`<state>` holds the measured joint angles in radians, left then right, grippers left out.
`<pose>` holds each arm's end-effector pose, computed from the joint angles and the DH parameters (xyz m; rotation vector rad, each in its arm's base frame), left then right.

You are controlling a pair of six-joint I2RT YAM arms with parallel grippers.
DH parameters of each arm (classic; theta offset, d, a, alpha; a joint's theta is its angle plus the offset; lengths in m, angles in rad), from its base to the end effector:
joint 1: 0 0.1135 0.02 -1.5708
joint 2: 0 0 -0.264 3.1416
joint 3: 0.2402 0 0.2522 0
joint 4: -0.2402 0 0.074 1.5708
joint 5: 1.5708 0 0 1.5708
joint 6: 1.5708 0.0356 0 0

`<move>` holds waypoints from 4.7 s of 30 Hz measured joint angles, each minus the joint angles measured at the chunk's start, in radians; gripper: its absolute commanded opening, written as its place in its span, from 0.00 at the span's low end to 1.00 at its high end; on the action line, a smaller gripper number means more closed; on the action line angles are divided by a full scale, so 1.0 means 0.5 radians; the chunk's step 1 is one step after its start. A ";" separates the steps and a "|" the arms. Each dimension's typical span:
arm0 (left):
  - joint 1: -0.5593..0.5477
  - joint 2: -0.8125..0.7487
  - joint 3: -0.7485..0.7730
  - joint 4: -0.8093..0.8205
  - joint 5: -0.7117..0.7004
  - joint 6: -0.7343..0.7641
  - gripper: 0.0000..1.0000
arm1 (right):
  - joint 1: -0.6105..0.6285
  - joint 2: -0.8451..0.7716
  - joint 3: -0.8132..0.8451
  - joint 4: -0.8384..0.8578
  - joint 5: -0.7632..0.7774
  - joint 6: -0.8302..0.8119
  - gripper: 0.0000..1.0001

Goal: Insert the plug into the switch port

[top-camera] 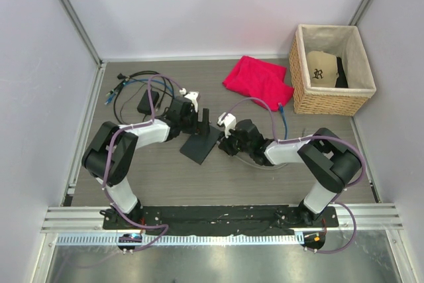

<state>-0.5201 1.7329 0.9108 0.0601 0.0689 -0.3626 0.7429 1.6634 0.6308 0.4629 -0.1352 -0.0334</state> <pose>0.3047 -0.1773 0.1598 0.2231 2.3789 -0.5112 0.2277 0.2156 0.1379 -0.9021 1.9923 0.5540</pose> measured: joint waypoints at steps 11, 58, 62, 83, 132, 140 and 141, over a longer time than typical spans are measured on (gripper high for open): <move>-0.027 0.004 -0.014 0.039 0.105 -0.009 0.92 | -0.002 0.026 0.105 -0.084 -0.027 -0.037 0.01; -0.139 -0.040 -0.197 0.359 -0.080 -0.314 0.89 | -0.001 0.060 0.207 -0.246 0.021 -0.109 0.21; -0.174 -0.054 -0.146 0.225 -0.085 -0.349 0.95 | 0.015 -0.035 0.112 -0.234 0.042 -0.101 0.39; -0.002 0.020 0.813 -0.941 -1.084 -0.505 0.77 | -0.015 -0.990 -0.191 -0.375 0.570 0.066 0.98; -0.159 -0.085 2.211 -1.366 -0.325 -0.391 0.03 | -0.077 -1.446 -0.287 -0.518 0.769 0.266 0.97; -0.305 -0.724 1.266 -1.025 0.183 -0.451 0.04 | -0.077 -1.918 -0.286 -0.784 0.648 0.355 0.97; -0.315 -0.754 1.073 -0.997 0.227 -0.455 0.04 | -0.077 -1.961 -0.285 -0.829 0.610 0.359 0.97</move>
<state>-0.6777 1.3560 1.4475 -0.4385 0.1822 -0.5903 0.7044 0.6830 0.4881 0.0483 0.1699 0.1463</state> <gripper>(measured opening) 0.042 0.969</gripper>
